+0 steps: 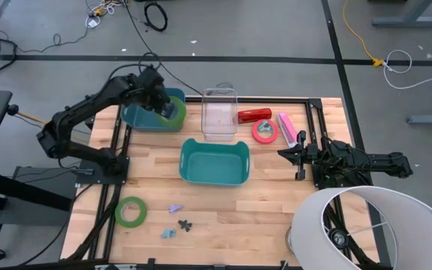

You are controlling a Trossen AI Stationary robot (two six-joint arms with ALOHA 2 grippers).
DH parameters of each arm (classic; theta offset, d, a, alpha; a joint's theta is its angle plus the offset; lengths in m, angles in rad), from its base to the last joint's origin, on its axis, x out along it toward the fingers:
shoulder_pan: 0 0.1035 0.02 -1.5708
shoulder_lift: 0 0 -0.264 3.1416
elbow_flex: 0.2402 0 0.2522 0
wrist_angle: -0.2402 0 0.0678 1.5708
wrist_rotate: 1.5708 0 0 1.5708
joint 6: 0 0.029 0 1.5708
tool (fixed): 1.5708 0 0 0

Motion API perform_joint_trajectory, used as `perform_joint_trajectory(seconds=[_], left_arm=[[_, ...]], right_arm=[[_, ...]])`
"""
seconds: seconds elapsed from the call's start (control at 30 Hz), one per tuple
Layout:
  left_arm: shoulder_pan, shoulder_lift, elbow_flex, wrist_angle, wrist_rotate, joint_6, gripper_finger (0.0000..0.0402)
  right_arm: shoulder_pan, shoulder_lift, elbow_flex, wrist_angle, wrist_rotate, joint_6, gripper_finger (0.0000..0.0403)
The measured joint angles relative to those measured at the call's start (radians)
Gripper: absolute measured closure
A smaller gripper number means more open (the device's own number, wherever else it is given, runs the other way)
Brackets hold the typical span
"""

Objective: Pick and place Stapler, Stapler remover, tape
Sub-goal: Put the top green tape into the blue bin

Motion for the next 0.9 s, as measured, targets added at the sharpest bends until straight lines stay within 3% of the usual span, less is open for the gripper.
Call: perform_joint_trajectory(seconds=[0.27,0.6,0.9], left_arm=[[0.034,0.079,0.0,-0.01,-0.085,-0.104,0.0303],[0.067,0.214,0.0,-0.011,-0.091,-0.136,0.0303],[0.084,0.25,0.002,-0.013,-0.099,-0.186,0.0303]], right_arm=[[0.0,0.0,0.0,0.0,0.0,0.0,0.0385],[0.0,0.0,0.0,0.0,0.0,0.0,0.0385],[0.0,0.0,0.0,0.0,0.0,0.0,0.0385]])
